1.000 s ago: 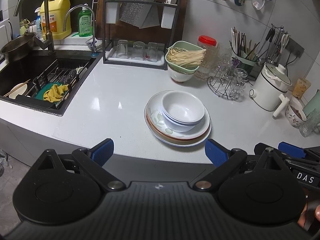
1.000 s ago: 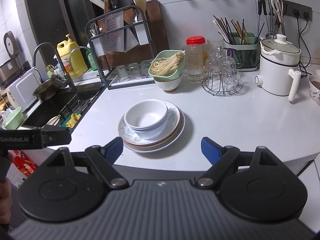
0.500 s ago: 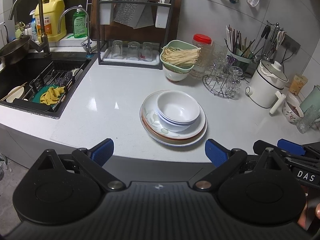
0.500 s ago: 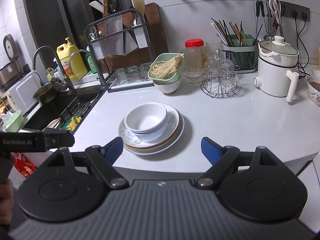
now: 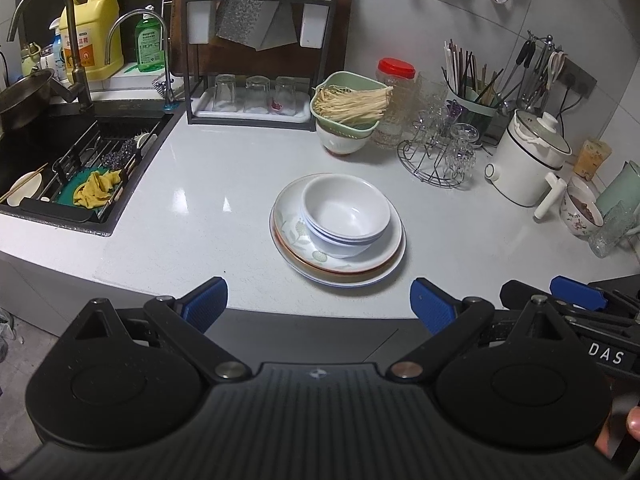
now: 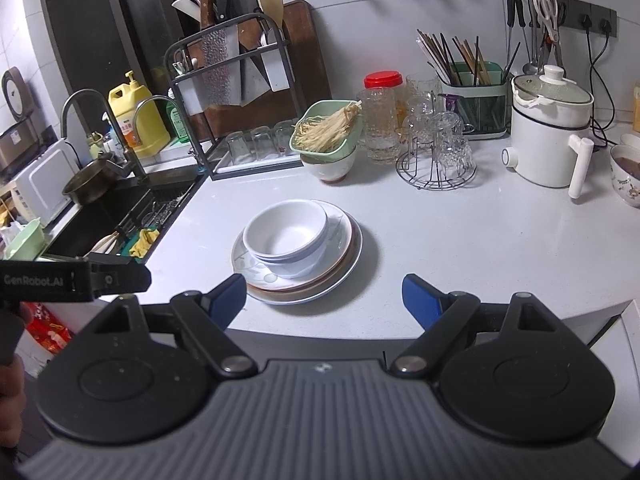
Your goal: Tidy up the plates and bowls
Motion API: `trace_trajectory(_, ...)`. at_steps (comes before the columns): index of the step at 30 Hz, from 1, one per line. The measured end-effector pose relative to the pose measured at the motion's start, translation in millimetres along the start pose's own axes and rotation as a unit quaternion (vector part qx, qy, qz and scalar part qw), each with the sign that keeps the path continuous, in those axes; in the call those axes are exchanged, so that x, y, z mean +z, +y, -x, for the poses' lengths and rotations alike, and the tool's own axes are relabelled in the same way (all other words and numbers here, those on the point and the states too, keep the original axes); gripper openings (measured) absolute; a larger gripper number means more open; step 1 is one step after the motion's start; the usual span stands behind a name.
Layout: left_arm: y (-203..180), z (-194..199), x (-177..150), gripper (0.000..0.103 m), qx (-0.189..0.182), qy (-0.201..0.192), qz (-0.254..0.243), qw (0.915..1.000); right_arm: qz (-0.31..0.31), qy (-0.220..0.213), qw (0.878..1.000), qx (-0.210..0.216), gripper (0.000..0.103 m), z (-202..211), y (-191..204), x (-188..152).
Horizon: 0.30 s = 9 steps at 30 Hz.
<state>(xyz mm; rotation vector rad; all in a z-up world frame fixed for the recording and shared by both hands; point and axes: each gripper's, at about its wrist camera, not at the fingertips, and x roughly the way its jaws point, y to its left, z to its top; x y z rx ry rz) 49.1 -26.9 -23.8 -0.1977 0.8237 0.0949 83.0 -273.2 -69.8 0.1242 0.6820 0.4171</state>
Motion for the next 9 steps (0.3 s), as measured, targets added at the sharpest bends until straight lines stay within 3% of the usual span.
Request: trace_trajectory(9, 4.5, -3.7, 2.3, 0.1, 0.003, 0.006, 0.0, 1.0, -0.007, 0.005, 1.0, 0.001, 0.086, -4.1, -1.3, -0.7)
